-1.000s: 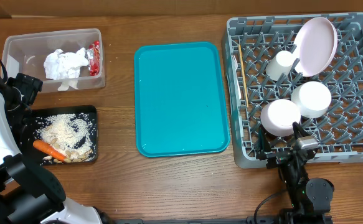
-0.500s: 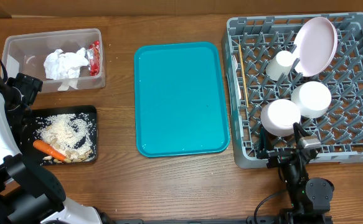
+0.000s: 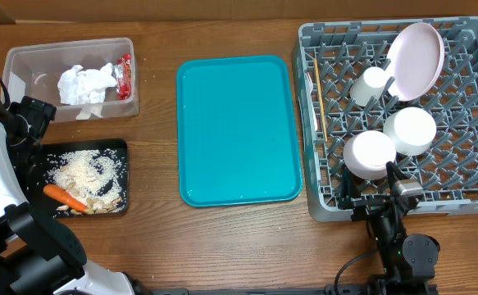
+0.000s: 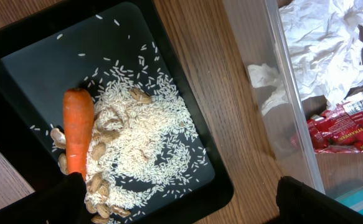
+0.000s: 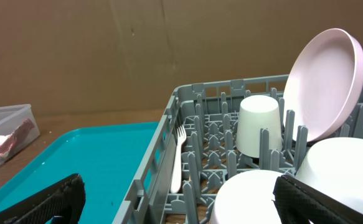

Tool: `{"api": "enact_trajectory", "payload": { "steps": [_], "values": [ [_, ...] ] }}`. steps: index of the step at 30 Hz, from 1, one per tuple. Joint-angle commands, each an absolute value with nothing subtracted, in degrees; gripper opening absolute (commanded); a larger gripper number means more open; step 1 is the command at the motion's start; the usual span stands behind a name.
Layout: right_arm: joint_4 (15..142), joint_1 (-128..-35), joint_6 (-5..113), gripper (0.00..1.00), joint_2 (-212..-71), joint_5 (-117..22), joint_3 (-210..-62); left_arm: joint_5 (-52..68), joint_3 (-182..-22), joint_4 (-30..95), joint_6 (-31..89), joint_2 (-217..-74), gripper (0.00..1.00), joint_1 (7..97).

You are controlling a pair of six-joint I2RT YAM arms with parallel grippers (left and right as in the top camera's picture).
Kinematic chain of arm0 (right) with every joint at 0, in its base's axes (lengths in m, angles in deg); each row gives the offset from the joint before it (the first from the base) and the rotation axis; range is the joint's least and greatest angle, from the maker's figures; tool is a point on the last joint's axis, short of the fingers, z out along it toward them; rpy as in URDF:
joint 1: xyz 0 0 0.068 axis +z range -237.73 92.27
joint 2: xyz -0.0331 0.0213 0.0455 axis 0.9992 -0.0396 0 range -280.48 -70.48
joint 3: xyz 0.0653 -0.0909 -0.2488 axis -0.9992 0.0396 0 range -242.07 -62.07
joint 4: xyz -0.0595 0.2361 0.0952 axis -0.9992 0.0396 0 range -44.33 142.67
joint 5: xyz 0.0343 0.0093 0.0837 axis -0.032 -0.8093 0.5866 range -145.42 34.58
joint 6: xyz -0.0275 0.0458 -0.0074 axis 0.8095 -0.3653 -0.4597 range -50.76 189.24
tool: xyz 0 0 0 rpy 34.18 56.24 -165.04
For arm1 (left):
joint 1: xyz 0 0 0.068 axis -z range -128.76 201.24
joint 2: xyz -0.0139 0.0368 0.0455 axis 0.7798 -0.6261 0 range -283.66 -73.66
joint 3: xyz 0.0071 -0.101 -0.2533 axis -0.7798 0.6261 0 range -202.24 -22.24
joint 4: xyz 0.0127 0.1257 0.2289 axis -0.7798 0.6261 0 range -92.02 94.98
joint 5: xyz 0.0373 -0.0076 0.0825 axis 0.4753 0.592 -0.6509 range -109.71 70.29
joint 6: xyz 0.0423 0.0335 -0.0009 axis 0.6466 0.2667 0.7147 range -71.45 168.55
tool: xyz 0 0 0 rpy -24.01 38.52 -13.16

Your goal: Sort waste into correct bins and load items into the dishwasher rack

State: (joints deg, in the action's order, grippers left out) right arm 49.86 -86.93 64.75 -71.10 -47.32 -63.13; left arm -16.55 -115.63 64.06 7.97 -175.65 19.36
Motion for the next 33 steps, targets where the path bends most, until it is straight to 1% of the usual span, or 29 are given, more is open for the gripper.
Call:
{"api": "enact_trajectory", "payload": {
  "steps": [1, 2, 4, 5, 8, 11, 12, 13, 14, 15, 16, 17, 20, 25, 28, 33],
  "values": [
    [49.7, -86.7, 64.5, 1.00, -70.6, -47.9, -62.5, -16.9, -116.2, 64.1, 7.0, -173.9, 1.00, 19.5],
    [49.7, -86.7, 64.5, 1.00, -70.6, -47.9, -62.5, -17.1, -116.2, 64.1, 7.1, -173.9, 1.00, 19.5],
    [49.7, -86.7, 64.5, 1.00, -70.6, -47.9, -62.5, -20.9, -116.2, 66.5, 14.7, -174.3, 1.00, 19.5],
    [49.7, -86.7, 64.5, 1.00, -70.6, -47.9, -62.5, -20.6, -116.2, 69.5, 16.9, -174.3, 1.00, 19.5],
    [49.7, -86.7, 64.5, 1.00, -70.6, -47.9, -62.5, -19.7, -116.1, 73.9, 16.8, -174.0, 1.00, 19.5],
    [49.7, -86.7, 64.5, 1.00, -70.6, -47.9, -62.5, -17.8, -113.7, 72.9, 17.5, -171.1, 1.00, 20.1],
    [49.7, -86.7, 64.5, 1.00, -70.6, -47.9, -62.5, -17.3, -109.5, 68.1, 20.5, -167.7, 1.00, 21.3],
    [49.7, -86.7, 64.5, 1.00, -70.6, -47.9, -62.5, -15.0, -102.8, 59.8, 25.3, -162.9, 1.00, 22.9],
    [49.7, -86.7, 64.5, 1.00, -70.6, -47.9, -62.5, -13.3, -99.2, 55.2, 28.2, -160.4, 1.00, 23.8],
    [49.7, -86.7, 64.5, 1.00, -70.6, -47.9, -62.5, -8.2, -88.5, 42.7, 37.2, -153.5, 1.00, 26.3],
    [49.7, -86.7, 64.5, 1.00, -70.6, -47.9, -62.5, -6.9, -85.7, 39.7, 39.3, -151.7, 1.00, 27.0],
    [49.7, -86.7, 64.5, 1.00, -70.6, -47.9, -62.5, -3.2, -76.9, 30.7, 44.8, -146.0, 1.00, 29.0],
    [49.7, -86.7, 64.5, 1.00, -70.6, -47.9, -62.5, -0.6, -62.0, 17.0, 50.4, -135.2, 1.00, 32.2],
    [49.7, -86.7, 64.5, 1.00, -70.6, -47.9, -62.5, -0.6, -42.8, 1.2, 53.0, -119.2, 1.00, 34.3],
    [49.7, -86.7, 64.5, 1.00, -70.6, -47.9, -62.5, -0.6, -31.5, -8.5, 56.5, -106.6, 1.00, 37.5],
    [49.7, -86.7, 64.5, 1.00, -70.6, -47.9, -62.5, -0.7, -23.7, -13.1, 60.8, -94.8, 1.00, 42.0]
  ]
}}
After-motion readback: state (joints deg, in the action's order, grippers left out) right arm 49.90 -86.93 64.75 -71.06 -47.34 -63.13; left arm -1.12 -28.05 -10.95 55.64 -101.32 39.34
